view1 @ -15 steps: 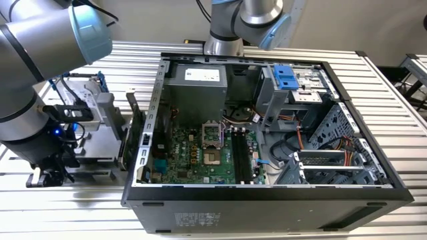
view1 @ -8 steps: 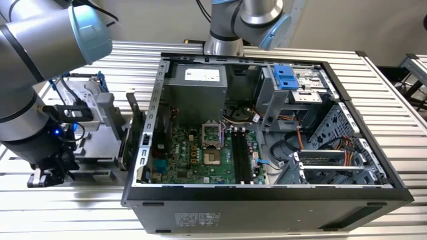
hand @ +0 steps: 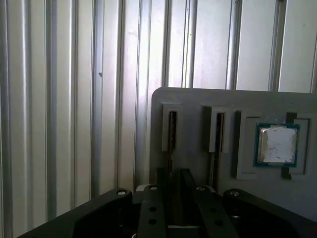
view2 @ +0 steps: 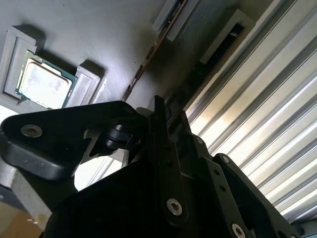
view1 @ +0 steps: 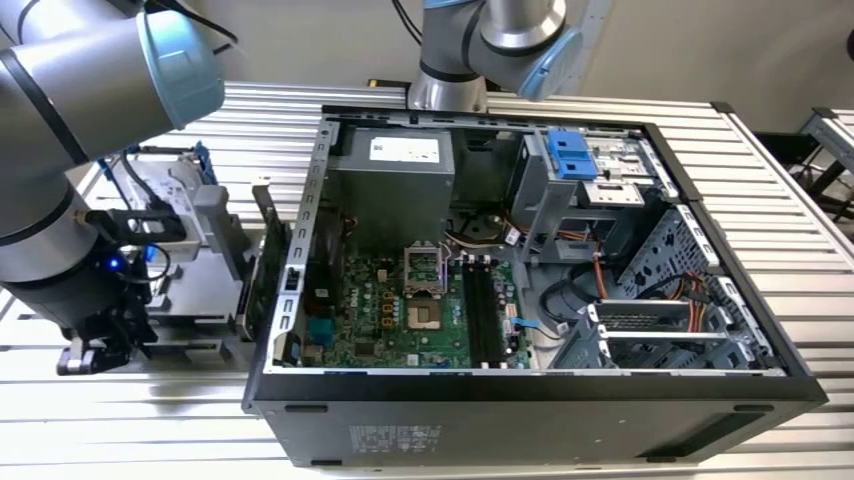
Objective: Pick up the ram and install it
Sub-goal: 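Pick up the ram and move it above insertion slot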
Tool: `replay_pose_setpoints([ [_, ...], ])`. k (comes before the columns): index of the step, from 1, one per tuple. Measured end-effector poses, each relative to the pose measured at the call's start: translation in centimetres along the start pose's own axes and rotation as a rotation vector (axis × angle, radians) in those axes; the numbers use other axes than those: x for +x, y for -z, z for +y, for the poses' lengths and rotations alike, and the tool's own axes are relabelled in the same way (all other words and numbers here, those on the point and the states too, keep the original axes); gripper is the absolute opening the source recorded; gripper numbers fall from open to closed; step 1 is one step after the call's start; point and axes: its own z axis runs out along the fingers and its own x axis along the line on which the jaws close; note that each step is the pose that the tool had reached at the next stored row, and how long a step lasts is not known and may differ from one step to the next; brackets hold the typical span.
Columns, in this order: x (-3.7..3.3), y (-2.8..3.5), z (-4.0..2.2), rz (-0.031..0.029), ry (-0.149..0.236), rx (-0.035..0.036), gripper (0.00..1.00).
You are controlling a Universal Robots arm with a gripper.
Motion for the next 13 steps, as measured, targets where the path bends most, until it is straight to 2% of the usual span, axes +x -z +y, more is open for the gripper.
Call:
replay_pose_setpoints([
  [2, 0.00, 0.00, 0.00, 0.0000, 0.007, -0.0001, 1.00],
  [3, 0.00, 0.00, 0.00, 0.0001, 0.010, -0.0002, 0.00],
  [13, 0.00, -0.01, 0.00, 0.0003, 0.043, -0.0010, 0.00],
])
